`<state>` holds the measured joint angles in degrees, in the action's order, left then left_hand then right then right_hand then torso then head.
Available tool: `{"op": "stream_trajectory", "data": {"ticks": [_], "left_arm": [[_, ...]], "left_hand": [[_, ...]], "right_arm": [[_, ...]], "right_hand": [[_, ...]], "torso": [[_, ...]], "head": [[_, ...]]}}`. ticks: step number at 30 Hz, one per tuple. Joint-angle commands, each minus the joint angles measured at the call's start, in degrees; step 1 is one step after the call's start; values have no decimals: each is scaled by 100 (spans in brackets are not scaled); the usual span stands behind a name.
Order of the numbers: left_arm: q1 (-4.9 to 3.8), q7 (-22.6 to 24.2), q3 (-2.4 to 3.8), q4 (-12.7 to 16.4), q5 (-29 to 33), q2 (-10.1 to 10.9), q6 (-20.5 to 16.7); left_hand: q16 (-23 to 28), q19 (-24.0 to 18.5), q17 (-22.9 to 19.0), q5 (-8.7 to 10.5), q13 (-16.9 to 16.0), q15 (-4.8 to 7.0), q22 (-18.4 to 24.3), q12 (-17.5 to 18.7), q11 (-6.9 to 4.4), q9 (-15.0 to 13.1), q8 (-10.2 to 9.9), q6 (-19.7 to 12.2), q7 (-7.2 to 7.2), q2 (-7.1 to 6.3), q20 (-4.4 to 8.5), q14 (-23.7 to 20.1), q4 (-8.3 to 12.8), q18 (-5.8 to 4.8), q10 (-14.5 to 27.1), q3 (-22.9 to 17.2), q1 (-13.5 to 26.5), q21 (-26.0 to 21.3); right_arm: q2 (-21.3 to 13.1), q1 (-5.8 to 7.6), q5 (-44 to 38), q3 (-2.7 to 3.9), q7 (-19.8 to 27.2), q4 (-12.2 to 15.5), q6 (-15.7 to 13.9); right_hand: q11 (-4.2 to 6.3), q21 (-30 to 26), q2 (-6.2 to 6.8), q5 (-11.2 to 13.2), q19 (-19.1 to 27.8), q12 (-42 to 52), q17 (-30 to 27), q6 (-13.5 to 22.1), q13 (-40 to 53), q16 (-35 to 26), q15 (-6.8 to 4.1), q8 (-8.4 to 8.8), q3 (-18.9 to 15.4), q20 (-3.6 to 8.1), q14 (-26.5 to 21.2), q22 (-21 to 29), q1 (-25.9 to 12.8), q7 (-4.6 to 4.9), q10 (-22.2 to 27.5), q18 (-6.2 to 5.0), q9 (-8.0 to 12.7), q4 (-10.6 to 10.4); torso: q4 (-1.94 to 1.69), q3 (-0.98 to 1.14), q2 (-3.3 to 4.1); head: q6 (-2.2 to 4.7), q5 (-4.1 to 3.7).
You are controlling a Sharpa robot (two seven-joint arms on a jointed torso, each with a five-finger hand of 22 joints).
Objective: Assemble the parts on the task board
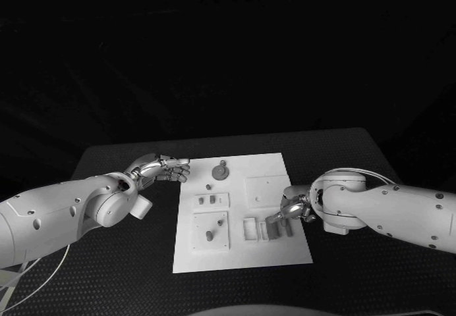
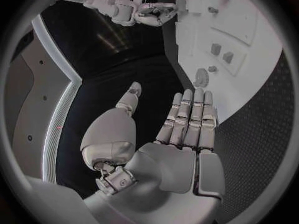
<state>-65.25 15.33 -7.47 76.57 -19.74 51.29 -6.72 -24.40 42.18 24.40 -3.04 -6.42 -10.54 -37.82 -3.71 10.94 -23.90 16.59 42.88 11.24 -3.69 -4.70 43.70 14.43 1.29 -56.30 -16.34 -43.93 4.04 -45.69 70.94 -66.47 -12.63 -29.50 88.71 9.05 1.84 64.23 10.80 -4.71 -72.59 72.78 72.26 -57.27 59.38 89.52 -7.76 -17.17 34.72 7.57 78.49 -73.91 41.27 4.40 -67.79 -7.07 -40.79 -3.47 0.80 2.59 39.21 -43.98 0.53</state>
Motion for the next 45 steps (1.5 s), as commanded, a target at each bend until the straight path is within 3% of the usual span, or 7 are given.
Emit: {"op": "stream_trajectory", "data": {"ticks": [1,7,19,34,38,40,45], "left_arm": [[-6,145,5,14,43,-13,4],[-6,132,5,11,47,-13,23],[-6,74,4,-10,78,-16,77],[-6,52,4,-13,112,-18,65],[-6,46,4,-12,112,-12,74],[-6,41,4,-12,112,-13,75],[-6,24,4,-14,112,-14,84]], "left_hand": [[14,-43,8,19,7,4,7,-30,8,-5,-5,-19,97,34,-1,-21,42,-7,0,5,17,-3],[15,-45,16,15,12,5,6,-32,7,-11,4,-14,100,77,-2,-19,74,-4,-4,-19,-5,2],[19,-43,35,19,26,6,6,-28,9,-15,2,-42,131,107,-3,-12,42,4,-3,16,167,9],[24,-48,44,19,40,6,8,-19,18,-16,-4,-68,135,125,-2,-16,32,9,24,4,218,10],[25,-49,46,19,41,6,8,-19,19,-18,-1,-65,136,130,-2,-16,33,10,26,1,218,10],[25,-49,46,19,42,6,8,-19,19,-19,1,-63,136,133,-3,-16,34,10,26,-1,220,10],[26,-49,52,19,47,7,8,-20,21,-21,1,-72,140,192,-3,-14,34,11,31,-25,220,12]], "right_arm": [[38,-7,-114,-17,-38,-30,198],[128,-56,-114,-58,-24,-137,114],[256,-148,-86,-63,27,-242,82],[340,-224,-61,-68,68,-293,115],[346,-229,-61,-69,91,-310,104],[346,-229,-60,-69,145,-313,81],[346,-229,-47,-71,195,-291,3]], "right_hand": [[-14,-27,33,23,7,-22,-7,-6,-12,-32,11,19,21,-14,-19,5,6,29,10,-793,7,22],[-15,-31,53,25,12,-40,-16,-10,-33,-37,13,25,26,-20,-29,5,6,31,30,-793,7,33],[-19,-47,148,23,18,-64,-23,-23,-48,-52,17,50,64,-39,-45,7,-29,34,49,-793,6,16],[-21,-53,118,26,26,-79,-38,-26,-62,-61,21,67,97,-50,-66,3,-3,37,69,-793,2,45],[-29,-45,-74,46,49,-96,-21,-37,-72,-71,29,93,21,-80,-73,-20,63,45,95,-793,-11,292],[-29,-46,-359,39,77,-112,-14,-52,-79,-86,36,124,-102,-112,-85,-40,25,52,109,-793,-18,582],[-21,-50,-885,28,97,-138,-9,-129,-88,-111,28,143,-95,-148,-97,-65,66,37,106,-793,-38,1160]], "torso": [[1,-4,1],[-6,0,-2],[1,2,1],[-4,-8,1],[-2,-10,-2],[0,-10,-1],[1,-9,-2]], "head": [[-2,-15],[11,-17],[-20,-4],[-23,14],[-31,19],[-30,18],[-24,32]]}}
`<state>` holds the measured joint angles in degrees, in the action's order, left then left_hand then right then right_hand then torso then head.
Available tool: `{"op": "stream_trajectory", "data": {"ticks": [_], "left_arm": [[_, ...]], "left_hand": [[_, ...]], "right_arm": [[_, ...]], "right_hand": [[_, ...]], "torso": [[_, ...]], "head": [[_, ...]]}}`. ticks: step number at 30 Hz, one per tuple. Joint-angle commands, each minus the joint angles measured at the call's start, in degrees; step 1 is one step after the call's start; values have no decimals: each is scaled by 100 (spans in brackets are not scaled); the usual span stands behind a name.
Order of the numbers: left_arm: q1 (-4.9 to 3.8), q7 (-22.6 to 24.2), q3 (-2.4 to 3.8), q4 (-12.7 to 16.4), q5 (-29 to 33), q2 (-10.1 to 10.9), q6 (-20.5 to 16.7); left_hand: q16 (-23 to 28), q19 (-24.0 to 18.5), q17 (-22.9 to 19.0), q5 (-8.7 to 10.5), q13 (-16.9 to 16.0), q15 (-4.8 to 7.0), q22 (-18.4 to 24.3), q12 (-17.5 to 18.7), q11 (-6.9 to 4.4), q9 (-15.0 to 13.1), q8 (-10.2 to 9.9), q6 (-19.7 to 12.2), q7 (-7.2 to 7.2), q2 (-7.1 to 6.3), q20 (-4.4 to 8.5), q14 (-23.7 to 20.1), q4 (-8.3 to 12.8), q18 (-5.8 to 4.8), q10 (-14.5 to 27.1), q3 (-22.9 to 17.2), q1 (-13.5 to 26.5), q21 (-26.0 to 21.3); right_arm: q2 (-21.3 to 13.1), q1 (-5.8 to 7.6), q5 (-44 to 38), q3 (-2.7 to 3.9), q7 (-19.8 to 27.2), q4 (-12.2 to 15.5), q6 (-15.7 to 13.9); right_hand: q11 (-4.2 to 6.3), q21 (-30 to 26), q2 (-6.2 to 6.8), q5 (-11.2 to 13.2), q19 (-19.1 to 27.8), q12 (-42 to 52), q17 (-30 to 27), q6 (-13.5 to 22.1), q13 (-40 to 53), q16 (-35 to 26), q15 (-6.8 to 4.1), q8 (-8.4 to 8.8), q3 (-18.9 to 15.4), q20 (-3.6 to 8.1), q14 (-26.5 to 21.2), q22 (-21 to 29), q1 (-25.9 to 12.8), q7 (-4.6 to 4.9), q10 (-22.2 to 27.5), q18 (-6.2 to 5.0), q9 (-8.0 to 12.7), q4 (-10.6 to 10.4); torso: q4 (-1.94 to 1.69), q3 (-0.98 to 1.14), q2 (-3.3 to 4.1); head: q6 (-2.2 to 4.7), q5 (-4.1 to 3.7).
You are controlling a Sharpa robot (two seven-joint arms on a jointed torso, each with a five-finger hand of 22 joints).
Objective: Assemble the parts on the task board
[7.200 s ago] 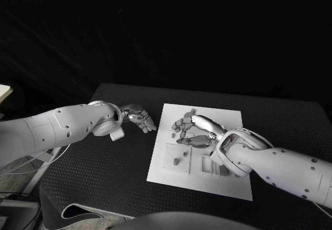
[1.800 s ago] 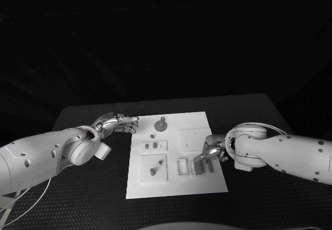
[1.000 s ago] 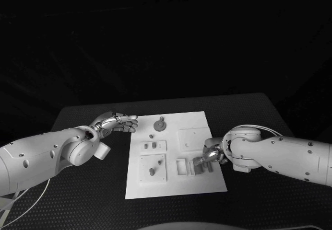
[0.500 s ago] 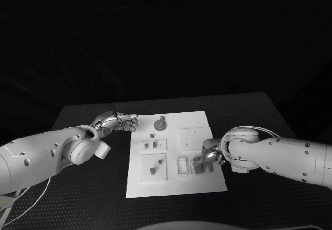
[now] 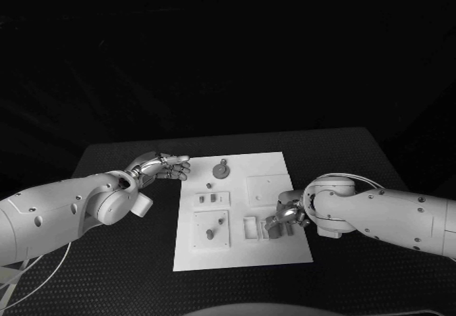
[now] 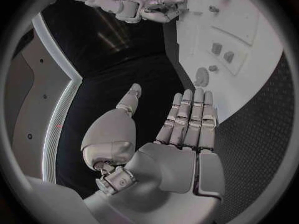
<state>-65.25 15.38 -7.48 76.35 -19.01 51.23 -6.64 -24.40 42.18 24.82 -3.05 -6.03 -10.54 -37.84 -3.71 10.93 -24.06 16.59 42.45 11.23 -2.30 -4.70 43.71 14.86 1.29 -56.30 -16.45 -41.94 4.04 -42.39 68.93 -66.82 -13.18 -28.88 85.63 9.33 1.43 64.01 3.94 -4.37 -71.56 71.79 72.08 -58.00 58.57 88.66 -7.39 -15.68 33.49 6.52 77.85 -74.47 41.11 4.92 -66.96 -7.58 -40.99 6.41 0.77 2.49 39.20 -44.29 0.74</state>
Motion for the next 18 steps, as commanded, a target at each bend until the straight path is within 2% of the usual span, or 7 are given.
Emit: {"op": "stream_trajectory", "data": {"ticks": [1,3,9,12,15,18], "left_arm": [[-6,16,4,8,40,-8,73],[-6,13,4,6,40,-8,75],[-6,5,4,1,40,-3,86],[-6,10,4,-6,40,-6,94],[-6,15,4,-9,40,-4,106],[-6,21,4,-12,41,-7,108]], "left_hand": [[26,-50,11,19,9,6,9,-20,22,-5,1,-32,143,64,-4,-15,-8,12,34,-18,21,12],[27,-52,13,19,11,6,9,-21,23,-7,2,-32,144,79,-4,-16,-5,12,36,-24,20,12],[29,-54,16,19,14,5,9,-22,24,-10,8,-27,142,96,-5,-17,6,11,37,-32,15,11],[29,-55,16,19,14,5,9,-22,24,-11,9,-26,142,98,-5,-17,8,11,38,-33,14,11],[29,-55,17,19,15,5,10,-22,24,-11,10,-26,141,98,-6,-18,10,11,38,-34,13,11],[30,-56,17,19,15,4,10,-22,25,-12,11,-25,141,99,-6,-19,12,11,39,-35,13,11]], "right_arm": [[13,-28,26,-16,138,19,-51],[7,-28,201,-16,139,11,-90],[-22,-28,373,-16,183,40,-201],[-51,-28,415,-14,224,65,-319],[-78,-27,533,-13,249,91,-424],[-114,-23,598,-10,264,143,-462]], "right_hand": [[22,-28,-289,-7,-6,-43,15,-73,-9,-31,-11,-2,27,-56,-30,-13,63,-19,18,-742,-22,302],[28,-34,-407,-14,-11,-53,16,-104,-13,-42,-15,6,47,-74,-31,-16,34,-25,9,-742,-28,495],[40,-57,-574,-20,-34,-79,16,-174,-27,-70,-27,23,105,-106,-30,-11,-78,-44,-13,-742,-42,796],[47,-63,-601,-21,-38,-86,2,-196,-31,-78,-30,22,123,-111,-39,-9,-100,-47,-18,-742,-47,839],[62,-78,-723,-20,-47,-100,0,-245,-41,-93,-40,22,137,-130,-36,-3,-219,-61,-40,-742,-53,811],[65,-80,-736,-21,-50,-104,-7,-257,-44,-98,-43,24,144,-134,-40,-2,-249,-66,-47,-742,-52,811]], "torso": [[2,2,0],[2,2,0],[3,5,1],[3,6,0],[4,5,1],[6,6,1]], "head": [[7,13],[5,16],[21,36],[53,54],[71,68],[71,71]]}}
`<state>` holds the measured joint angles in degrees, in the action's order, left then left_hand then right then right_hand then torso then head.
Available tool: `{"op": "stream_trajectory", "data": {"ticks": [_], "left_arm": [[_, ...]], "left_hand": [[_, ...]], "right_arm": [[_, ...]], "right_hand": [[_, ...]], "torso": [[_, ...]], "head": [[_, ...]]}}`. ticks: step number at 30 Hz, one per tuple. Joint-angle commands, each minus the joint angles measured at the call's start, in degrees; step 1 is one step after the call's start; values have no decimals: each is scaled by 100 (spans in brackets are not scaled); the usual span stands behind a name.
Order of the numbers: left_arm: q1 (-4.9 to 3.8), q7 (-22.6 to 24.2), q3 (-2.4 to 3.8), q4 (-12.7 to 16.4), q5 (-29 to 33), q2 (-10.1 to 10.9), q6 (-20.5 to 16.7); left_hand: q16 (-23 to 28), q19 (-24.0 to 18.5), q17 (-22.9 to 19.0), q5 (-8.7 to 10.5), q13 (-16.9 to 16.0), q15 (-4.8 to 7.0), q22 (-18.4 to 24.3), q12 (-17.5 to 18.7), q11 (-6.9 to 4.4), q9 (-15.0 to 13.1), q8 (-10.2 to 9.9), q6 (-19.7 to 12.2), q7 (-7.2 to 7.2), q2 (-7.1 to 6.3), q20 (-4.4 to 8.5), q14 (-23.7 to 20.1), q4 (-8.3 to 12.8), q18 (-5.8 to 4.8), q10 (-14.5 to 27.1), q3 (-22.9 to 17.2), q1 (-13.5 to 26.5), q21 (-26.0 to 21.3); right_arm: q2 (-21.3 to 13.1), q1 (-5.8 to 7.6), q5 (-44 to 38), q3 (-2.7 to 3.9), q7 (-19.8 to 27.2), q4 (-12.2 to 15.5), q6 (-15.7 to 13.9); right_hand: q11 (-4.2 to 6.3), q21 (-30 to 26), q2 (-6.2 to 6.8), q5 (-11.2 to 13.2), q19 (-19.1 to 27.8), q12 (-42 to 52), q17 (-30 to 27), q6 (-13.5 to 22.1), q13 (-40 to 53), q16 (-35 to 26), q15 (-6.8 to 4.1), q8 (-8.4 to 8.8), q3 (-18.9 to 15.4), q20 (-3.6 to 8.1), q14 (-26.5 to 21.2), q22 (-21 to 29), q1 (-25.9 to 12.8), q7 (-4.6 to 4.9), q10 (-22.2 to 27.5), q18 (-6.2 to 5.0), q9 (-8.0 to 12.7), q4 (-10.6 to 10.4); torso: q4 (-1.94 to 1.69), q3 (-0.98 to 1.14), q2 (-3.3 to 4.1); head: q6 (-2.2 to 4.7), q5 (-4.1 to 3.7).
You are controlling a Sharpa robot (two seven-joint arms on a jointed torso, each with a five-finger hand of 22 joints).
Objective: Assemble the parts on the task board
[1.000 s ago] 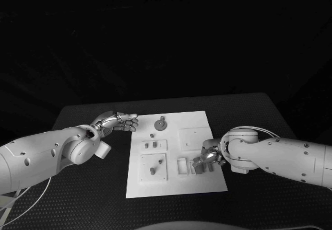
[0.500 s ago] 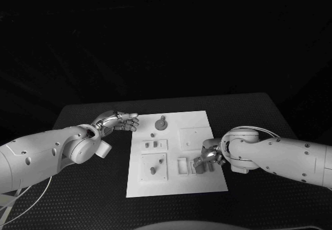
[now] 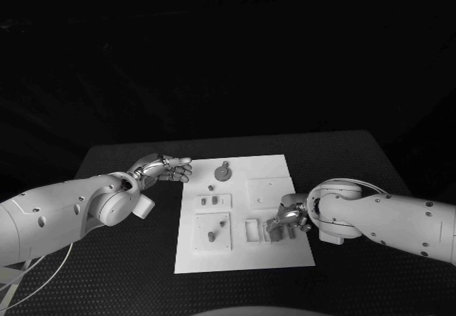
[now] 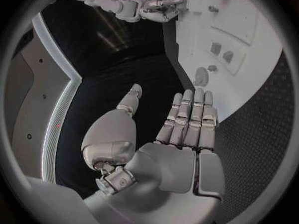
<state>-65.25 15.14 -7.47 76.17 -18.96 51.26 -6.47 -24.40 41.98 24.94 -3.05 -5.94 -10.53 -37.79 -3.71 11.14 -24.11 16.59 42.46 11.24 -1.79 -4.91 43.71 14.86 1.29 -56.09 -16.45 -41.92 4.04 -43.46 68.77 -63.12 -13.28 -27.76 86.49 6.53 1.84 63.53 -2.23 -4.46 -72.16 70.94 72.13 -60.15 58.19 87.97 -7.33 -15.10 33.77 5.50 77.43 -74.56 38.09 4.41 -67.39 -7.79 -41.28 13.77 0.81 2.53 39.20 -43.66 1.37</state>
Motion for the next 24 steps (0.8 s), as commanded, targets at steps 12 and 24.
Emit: {"op": "stream_trajectory", "data": {"ticks": [12,24], "left_arm": [[-6,39,3,-37,51,-14,109],[-6,27,3,-40,51,-7,178]], "left_hand": [[35,-40,11,20,12,0,6,-23,6,-12,18,-23,139,49,10,-24,11,7,21,-18,58,10],[38,-45,13,20,16,0,7,-22,7,-15,24,-18,135,55,12,-27,21,9,27,-22,60,9]], "right_arm": [[-59,41,520,52,280,230,-449],[88,41,752,59,134,227,-507]], "right_hand": [[44,-38,-43,-10,-10,-25,11,-101,-7,-41,-68,-23,147,-38,28,5,-2,-36,-39,-721,-19,164],[48,-60,67,-11,-16,-41,-30,-109,-9,-64,-76,4,172,-38,0,14,-60,-38,-46,-721,-8,152]], "torso": [[2,-1,0],[4,-5,1]], "head": [[15,6],[4,0]]}}
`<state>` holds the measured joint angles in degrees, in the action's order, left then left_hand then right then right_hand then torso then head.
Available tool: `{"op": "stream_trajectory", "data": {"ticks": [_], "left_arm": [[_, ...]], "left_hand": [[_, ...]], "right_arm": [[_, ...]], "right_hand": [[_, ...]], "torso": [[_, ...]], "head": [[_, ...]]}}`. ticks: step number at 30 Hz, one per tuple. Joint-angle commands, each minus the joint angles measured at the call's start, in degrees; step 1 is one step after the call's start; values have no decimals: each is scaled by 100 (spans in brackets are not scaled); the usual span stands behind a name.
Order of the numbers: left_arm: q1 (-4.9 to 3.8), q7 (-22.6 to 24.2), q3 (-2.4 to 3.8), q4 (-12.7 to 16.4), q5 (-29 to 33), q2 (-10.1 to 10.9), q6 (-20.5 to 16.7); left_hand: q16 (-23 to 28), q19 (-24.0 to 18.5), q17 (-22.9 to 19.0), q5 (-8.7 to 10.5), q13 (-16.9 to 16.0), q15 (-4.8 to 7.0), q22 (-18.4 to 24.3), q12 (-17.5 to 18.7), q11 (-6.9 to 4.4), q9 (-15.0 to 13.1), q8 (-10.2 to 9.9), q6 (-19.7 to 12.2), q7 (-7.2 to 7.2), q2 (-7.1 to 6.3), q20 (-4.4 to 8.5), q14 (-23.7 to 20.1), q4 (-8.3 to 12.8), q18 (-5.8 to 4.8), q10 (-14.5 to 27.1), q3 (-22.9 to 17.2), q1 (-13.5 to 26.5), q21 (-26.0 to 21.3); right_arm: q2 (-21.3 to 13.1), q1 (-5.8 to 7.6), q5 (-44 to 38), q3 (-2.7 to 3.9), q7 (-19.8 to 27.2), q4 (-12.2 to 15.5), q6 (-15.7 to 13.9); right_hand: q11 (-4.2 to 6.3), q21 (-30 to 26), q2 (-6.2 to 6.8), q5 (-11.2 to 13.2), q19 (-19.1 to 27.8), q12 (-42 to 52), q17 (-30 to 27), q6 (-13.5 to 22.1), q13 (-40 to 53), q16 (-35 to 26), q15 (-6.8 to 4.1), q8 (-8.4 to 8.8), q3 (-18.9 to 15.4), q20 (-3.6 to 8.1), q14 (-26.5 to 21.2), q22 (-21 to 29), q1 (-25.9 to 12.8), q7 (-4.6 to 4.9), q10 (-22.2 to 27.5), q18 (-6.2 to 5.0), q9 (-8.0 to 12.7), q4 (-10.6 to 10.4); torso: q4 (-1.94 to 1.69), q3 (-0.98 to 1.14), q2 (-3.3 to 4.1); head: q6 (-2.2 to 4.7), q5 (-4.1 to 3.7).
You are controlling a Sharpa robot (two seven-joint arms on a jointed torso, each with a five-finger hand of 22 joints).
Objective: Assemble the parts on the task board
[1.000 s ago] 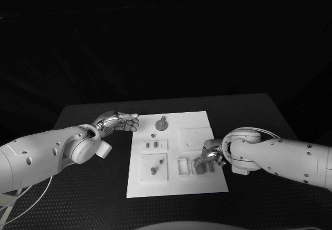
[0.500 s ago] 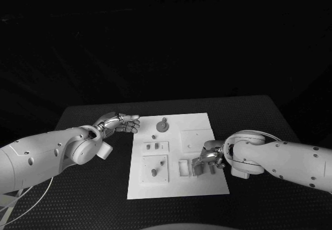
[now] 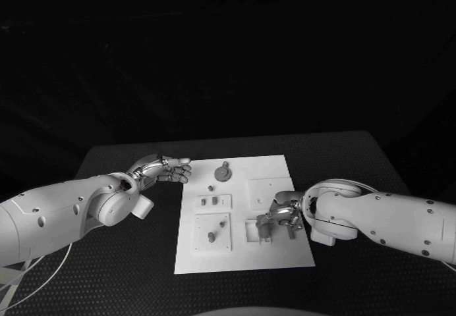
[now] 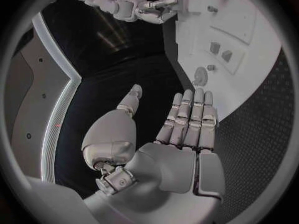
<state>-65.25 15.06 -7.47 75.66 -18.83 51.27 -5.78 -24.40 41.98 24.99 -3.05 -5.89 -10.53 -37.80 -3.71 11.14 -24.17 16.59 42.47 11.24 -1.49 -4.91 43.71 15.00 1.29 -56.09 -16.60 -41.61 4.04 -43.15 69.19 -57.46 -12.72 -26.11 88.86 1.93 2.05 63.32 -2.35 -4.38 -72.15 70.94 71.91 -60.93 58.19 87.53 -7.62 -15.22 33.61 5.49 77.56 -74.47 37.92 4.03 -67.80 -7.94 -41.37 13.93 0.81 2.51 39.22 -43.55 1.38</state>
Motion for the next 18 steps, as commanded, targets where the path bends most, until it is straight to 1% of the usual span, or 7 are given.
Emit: {"op": "stream_trajectory", "data": {"ticks": [1,5,9,13,18], "left_arm": [[-6,32,4,13,38,-9,109],[-6,25,4,4,38,-20,112],[-6,16,4,5,38,-17,116],[-6,11,4,0,38,-17,129],[-6,4,4,3,38,-16,145]], "left_hand": [[39,-45,8,20,10,0,8,-22,7,-9,24,-17,134,26,11,-28,7,9,27,-8,29,9],[39,-46,9,20,11,0,8,-23,7,-10,27,-14,133,28,11,-28,10,9,27,-9,29,9],[40,-46,10,20,11,0,8,-23,7,-12,29,-12,132,30,11,-29,11,9,27,-10,31,9],[40,-47,11,20,12,-1,8,-24,8,-13,31,-9,130,32,10,-29,12,9,27,-10,34,9],[42,-48,14,20,14,-1,9,-25,8,-18,41,4,125,38,9,-31,14,9,28,-10,45,9]], "right_arm": [[79,-1,193,2,-46,-22,-32],[176,-1,213,1,-77,-79,-24],[244,-2,248,-1,-89,-110,-8],[326,-8,263,-3,-98,-119,14],[331,-9,264,-5,-122,-134,30]], "right_hand": [[26,-42,88,-19,-16,-43,-11,-30,-10,-23,-47,19,190,-37,-16,6,-49,0,-5,-706,2,134],[25,-49,109,-19,-14,-49,-13,-30,-11,-28,-46,27,195,-38,-20,8,-67,2,-3,-706,5,120],[25,-53,125,-19,-14,-52,-9,-31,-11,-30,-45,32,200,-39,-18,9,-81,3,-3,-706,7,108],[24,-57,138,-19,-14,-55,-21,-31,-10,-35,-45,37,204,-40,-28,10,-94,3,-2,-706,8,97],[23,-61,150,-19,-13,-58,-20,-31,-10,-37,-44,43,209,-40,-29,11,-106,4,-1,-706,10,87]], "torso": [[5,-4,0],[-1,-6,2],[-9,-2,3],[-5,0,2],[-4,1,2]], "head": [[-8,-3],[-12,-8],[-23,-5],[-30,8],[-44,16]]}}
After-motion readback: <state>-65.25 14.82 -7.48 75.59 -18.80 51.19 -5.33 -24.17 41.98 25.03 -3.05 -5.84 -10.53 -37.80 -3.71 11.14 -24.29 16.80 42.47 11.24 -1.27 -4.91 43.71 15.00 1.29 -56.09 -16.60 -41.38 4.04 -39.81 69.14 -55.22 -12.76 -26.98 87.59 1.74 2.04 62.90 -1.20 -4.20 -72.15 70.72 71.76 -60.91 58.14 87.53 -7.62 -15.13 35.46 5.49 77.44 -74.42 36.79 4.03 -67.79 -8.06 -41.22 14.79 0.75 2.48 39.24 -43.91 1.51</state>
